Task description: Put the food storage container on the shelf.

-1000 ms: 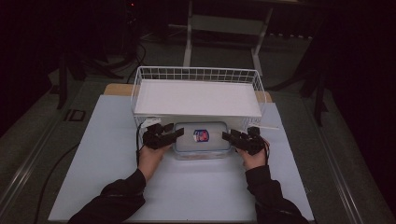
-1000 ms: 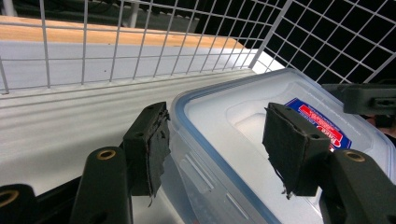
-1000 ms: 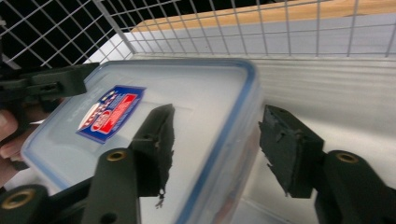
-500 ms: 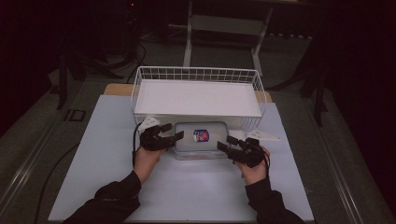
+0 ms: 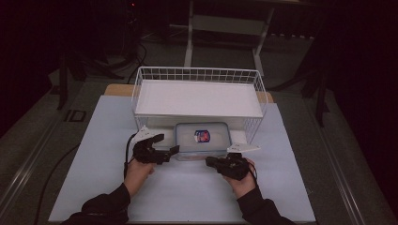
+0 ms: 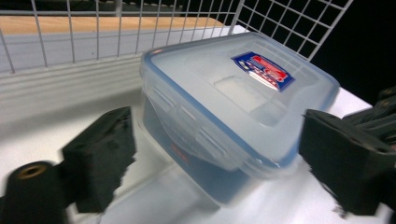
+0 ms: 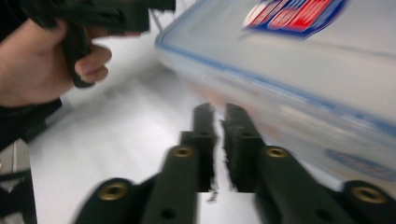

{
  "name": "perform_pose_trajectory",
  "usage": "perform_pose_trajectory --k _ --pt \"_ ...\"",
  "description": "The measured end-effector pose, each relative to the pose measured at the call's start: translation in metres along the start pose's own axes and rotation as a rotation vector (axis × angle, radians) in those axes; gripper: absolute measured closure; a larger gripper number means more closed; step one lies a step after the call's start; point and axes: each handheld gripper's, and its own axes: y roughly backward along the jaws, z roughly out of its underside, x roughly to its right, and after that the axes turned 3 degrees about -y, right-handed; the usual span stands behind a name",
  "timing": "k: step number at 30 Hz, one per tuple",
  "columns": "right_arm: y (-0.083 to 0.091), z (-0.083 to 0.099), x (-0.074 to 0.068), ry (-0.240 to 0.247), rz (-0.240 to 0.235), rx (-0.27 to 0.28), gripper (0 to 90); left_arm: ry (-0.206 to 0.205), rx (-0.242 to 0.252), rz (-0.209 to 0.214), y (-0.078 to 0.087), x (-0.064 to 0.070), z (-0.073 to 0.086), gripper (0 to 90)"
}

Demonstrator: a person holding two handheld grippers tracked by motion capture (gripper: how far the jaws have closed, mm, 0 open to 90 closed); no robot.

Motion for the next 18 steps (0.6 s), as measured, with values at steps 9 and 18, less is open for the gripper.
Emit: perform_pose_trajectory --k 9,18 --pt "-0.014 -0.002 0.005 -0.013 0.049 -0.019 89.7 -0.063 -0.020 0.025 0.019 0.017 0.008 0.4" --pt "-0.028 -0.010 0.010 -0.027 0.075 -0.018 89.8 -0.063 -0.024 -0.020 0.032 0.015 0.016 0.0"
